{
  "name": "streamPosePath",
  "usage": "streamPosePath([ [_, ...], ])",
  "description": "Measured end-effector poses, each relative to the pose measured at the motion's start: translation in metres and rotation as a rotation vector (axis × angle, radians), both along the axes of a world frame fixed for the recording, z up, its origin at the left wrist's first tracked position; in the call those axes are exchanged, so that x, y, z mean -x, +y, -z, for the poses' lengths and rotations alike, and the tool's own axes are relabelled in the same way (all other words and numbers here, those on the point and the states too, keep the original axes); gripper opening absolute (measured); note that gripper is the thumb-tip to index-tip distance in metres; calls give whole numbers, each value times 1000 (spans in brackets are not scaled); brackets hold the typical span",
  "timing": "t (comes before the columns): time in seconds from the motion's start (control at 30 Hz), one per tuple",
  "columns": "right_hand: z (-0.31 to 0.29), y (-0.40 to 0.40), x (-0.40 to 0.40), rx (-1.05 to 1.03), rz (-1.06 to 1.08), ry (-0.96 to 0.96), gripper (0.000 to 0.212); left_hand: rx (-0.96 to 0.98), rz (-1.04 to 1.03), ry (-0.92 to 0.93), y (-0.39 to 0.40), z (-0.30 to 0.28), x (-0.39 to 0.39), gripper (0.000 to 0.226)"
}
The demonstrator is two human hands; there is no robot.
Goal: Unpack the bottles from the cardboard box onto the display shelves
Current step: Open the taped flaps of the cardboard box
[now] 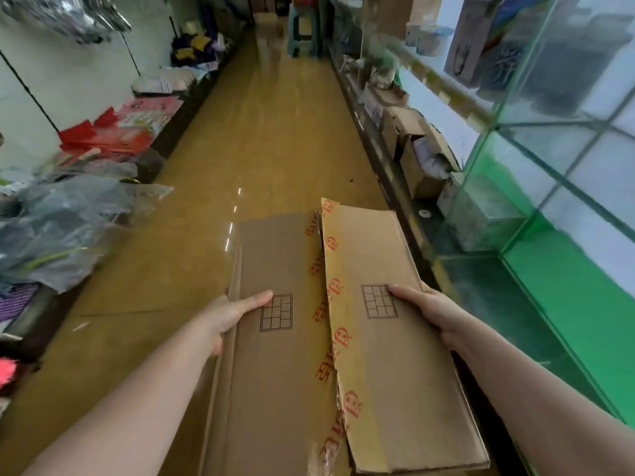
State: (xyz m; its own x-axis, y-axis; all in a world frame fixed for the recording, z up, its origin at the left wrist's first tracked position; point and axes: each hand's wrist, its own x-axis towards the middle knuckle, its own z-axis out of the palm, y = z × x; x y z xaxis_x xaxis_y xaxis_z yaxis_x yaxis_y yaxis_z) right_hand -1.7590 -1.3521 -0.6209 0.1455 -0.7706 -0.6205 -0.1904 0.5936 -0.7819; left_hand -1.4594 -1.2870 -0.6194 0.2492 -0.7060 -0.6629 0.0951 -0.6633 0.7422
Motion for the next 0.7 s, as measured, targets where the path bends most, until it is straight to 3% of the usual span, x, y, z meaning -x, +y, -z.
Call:
streamPosePath([
  [0.1, 48, -8, 4, -4, -6, 29, 37, -3, -13, 2, -8, 50, 6, 64],
  [0.2, 87, -15, 10, -29, -10, 37, 41, -32, -18, 1, -12, 86, 12, 81],
  [0.4, 131, -28, 24, -100, -26, 59, 55, -105, -49, -19, -18, 126, 27, 77],
  [0.5, 145, -37, 31, -130, -31, 80, 63, -154, -42, -22, -30, 139, 32, 123],
  [0.57, 150, -46, 32, -117, -25, 99, 64, -157, -22, -50, -41, 147, 30, 137],
  [0.7, 150, -63, 28, -67, -13, 103, 65, -109, -57, -72, -62, 139, 37, 111],
])
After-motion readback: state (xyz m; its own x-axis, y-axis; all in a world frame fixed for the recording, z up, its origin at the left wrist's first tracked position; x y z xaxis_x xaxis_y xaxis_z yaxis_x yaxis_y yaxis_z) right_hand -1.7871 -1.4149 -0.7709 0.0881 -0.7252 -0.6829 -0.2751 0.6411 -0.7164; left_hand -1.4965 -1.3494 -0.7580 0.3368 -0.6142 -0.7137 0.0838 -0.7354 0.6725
